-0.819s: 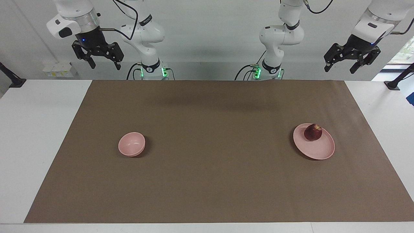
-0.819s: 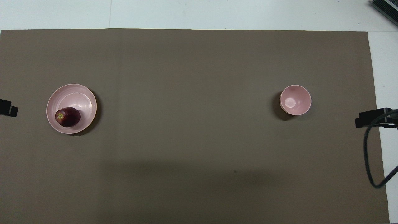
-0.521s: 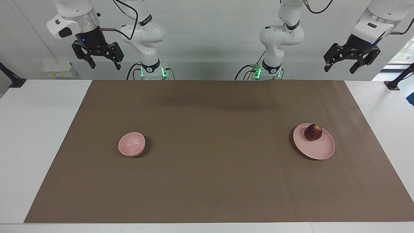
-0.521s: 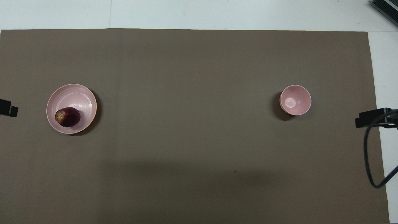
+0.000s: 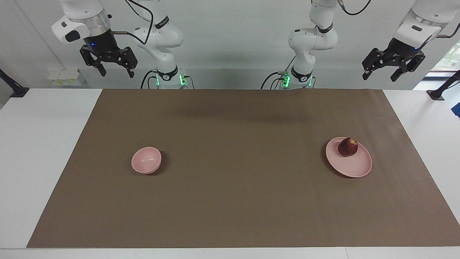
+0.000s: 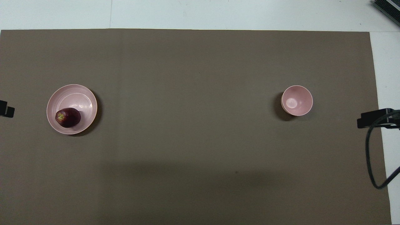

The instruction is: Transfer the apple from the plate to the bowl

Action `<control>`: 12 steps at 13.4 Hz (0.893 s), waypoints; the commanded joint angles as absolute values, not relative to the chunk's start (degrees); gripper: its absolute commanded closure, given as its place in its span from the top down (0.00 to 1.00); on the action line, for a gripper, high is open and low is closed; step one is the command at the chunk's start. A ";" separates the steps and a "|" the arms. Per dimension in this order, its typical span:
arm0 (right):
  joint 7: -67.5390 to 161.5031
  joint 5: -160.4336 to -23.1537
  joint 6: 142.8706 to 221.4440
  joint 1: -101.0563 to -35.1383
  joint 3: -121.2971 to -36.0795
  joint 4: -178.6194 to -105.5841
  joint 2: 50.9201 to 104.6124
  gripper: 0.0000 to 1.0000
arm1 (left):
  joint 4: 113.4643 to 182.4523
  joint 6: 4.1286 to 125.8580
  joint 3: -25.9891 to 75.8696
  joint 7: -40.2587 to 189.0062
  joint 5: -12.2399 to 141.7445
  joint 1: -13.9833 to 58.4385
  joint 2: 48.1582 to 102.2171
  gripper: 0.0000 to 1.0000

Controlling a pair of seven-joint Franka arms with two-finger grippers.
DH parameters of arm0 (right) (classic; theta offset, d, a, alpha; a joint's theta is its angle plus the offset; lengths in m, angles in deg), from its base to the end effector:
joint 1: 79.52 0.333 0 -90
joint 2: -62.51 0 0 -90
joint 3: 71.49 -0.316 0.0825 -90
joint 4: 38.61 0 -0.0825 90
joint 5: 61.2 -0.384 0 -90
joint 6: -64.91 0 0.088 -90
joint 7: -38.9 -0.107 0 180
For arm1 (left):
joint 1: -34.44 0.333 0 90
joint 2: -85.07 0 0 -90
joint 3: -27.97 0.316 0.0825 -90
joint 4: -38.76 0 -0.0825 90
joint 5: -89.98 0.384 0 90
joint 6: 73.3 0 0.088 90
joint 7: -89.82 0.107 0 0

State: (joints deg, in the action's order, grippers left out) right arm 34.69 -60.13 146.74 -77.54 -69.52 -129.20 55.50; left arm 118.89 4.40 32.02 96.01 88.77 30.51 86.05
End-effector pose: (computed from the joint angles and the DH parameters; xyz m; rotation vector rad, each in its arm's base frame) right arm 0.5004 -0.0034 0.6720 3.1236 -0.1177 -0.0470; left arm 0.5240 -0.0011 0.6945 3.1134 -0.1717 -0.0376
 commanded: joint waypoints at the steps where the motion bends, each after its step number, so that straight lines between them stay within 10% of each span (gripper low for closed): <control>1: 35.82 -60.50 147.00 -78.38 -69.64 -131.25 53.81 1.00 | 119.00 3.51 31.84 95.62 89.71 30.75 86.74 1.00; 12: 35.64 -60.50 147.00 -78.38 -69.73 -131.34 53.72 1.00 | 129.00 14.56 31.22 96.14 89.10 30.31 90.17 1.00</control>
